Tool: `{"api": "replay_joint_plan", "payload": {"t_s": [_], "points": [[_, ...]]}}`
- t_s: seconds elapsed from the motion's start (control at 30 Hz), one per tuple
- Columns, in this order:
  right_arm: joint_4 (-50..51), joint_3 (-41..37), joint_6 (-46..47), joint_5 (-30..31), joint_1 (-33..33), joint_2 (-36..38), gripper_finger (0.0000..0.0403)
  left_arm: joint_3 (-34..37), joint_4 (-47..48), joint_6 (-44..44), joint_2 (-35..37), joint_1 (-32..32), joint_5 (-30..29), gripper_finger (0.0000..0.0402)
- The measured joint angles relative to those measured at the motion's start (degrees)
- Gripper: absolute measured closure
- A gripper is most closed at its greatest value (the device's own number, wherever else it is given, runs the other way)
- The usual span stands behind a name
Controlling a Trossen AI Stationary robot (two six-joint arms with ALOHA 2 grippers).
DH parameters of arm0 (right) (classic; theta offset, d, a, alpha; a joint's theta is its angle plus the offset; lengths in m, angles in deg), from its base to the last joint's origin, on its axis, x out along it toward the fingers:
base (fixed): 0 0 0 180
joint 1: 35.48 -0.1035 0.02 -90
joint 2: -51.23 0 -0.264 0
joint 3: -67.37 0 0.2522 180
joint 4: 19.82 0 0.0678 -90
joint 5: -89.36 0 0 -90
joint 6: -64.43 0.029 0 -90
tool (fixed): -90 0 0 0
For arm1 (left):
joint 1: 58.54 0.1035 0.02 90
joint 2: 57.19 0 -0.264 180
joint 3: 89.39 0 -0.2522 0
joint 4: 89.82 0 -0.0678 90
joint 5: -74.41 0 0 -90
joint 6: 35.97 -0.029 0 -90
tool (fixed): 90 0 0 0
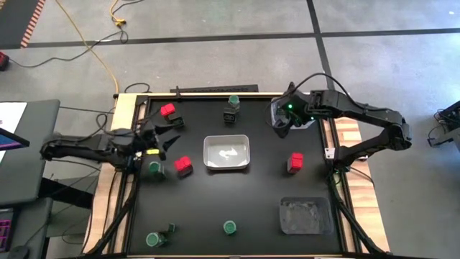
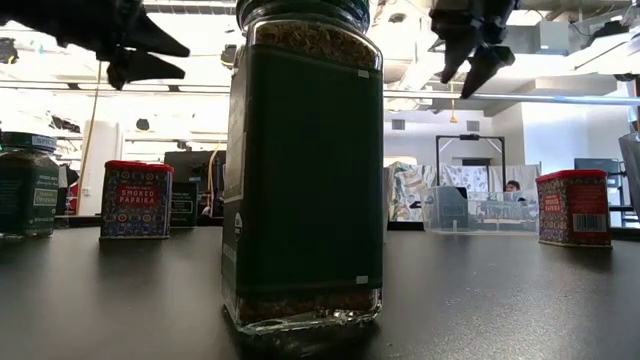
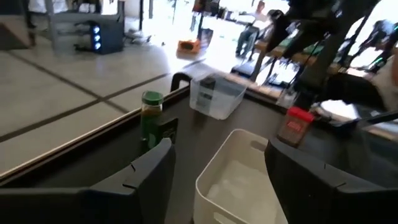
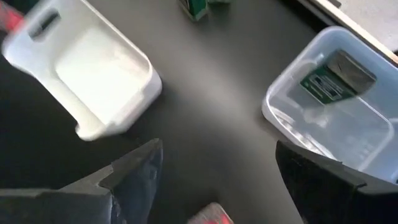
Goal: Sort spices by type
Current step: Put the middle left green seasoning bottle into the white bin
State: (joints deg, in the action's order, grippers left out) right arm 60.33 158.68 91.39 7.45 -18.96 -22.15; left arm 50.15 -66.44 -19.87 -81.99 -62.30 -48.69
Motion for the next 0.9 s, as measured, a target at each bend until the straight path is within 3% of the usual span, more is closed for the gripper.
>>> {"api": "replay_joint_plan", "payload": {"t_s": [0.23,0.43,0.7,0.9], "points": [[6.9,-0.1,-2.0,6.8,-5.1,1.6,0.0062,-8.6,0.0,1.5,-12.1,0.0,-1.0,0.0168],[6.3,-1.0,-1.6,11.5,-14.1,6.9,0.0062,-12.9,-0.1,1.5,-17.8,0.0,-1.0,0.0168],[-5.5,-17.2,8.3,14.6,-24.9,19.4,0.0062,-16.2,1.1,10.1,-22.5,0.0,-2.0,0.0168],[-17.7,-28.5,11.0,18.7,-29.2,24.5,0.0062,-23.3,13.3,17.9,-28.6,0.0,-4.0,0.0168]]}}
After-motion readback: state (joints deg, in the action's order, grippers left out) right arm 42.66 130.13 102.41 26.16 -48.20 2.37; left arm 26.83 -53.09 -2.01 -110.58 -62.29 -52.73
